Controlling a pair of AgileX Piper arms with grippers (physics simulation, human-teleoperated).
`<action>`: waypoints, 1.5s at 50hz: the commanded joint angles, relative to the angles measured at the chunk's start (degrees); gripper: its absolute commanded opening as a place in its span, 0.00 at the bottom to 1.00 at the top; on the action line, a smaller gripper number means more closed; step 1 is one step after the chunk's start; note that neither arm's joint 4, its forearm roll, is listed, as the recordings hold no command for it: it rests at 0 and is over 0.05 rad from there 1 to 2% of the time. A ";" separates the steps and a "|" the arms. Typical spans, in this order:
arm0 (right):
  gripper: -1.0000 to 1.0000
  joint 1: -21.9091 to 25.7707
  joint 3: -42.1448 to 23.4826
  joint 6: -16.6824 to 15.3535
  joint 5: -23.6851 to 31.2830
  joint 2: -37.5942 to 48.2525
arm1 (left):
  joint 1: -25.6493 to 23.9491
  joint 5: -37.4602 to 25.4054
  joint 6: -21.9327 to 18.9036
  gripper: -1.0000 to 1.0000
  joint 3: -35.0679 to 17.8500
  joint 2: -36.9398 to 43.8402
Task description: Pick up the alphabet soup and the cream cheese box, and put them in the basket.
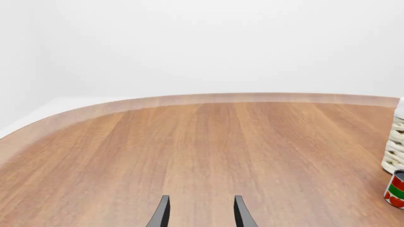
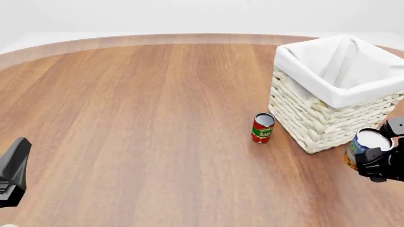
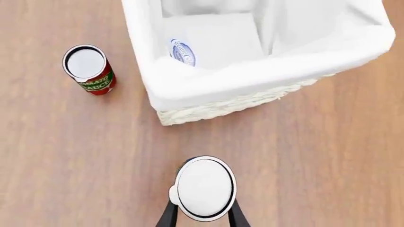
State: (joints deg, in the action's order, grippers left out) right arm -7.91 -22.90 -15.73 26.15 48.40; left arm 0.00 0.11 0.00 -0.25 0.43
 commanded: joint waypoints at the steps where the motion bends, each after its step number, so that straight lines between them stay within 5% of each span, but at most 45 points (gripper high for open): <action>1: 0.00 -0.05 -4.97 -0.55 7.80 -4.60 | 0.00 0.00 0.00 1.00 0.00 0.00; 10: 0.00 -0.17 -11.82 -1.54 14.19 -6.04 | 0.00 0.00 0.00 1.00 0.00 0.00; 44: 0.00 1.39 -25.79 -0.29 18.62 -4.00 | 0.00 0.00 0.00 1.00 0.00 0.00; 75: 0.00 3.44 -30.73 0.86 22.41 -5.54 | 0.00 0.00 0.00 1.00 0.00 0.00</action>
State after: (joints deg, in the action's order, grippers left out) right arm -4.71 -50.61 -15.54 47.75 42.38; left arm 0.00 0.11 0.00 -0.25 0.43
